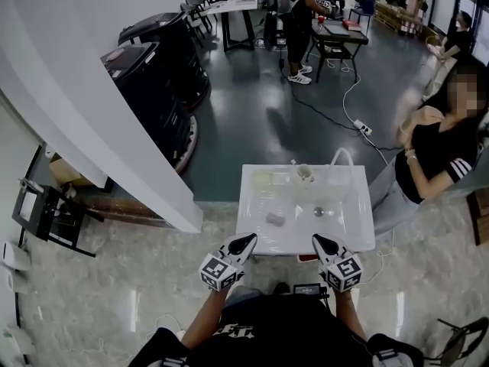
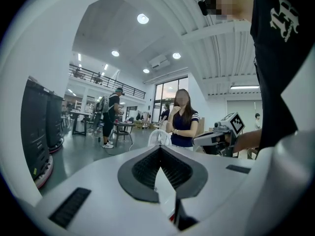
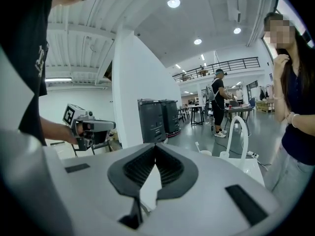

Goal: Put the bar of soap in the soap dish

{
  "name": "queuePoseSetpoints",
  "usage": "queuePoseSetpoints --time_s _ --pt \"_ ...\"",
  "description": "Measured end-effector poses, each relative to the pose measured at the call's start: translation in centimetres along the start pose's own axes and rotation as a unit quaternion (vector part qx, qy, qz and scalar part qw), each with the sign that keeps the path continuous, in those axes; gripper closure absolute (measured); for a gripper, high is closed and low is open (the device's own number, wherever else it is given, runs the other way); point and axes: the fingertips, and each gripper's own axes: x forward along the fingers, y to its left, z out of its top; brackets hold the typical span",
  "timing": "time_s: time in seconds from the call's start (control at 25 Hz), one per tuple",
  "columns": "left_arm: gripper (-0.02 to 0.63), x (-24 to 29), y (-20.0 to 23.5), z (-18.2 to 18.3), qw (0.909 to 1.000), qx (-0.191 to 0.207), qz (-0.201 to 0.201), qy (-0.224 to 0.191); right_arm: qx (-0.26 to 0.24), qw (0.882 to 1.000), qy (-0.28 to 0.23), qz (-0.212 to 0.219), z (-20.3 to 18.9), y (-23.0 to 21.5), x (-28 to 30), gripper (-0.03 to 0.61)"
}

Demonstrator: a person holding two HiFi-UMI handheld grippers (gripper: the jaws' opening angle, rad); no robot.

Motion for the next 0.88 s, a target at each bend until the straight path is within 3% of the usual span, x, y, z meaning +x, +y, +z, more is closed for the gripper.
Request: queuePoseSetpoints --time_s 0.32,0.88 --pt "0.605 3.4 3.4 0.7 0.9998 0.002 -0.022 0.002 -0.004 1.000 -0.001 -0.010 0.5 -2.5 3.1 0.570" --pt "0.605 6.4 15.1 2.5 0.9937 0.004 -0.112 0.010 0.010 0.997 0.002 -0.076 3.4 -2.3 14.1 0.570"
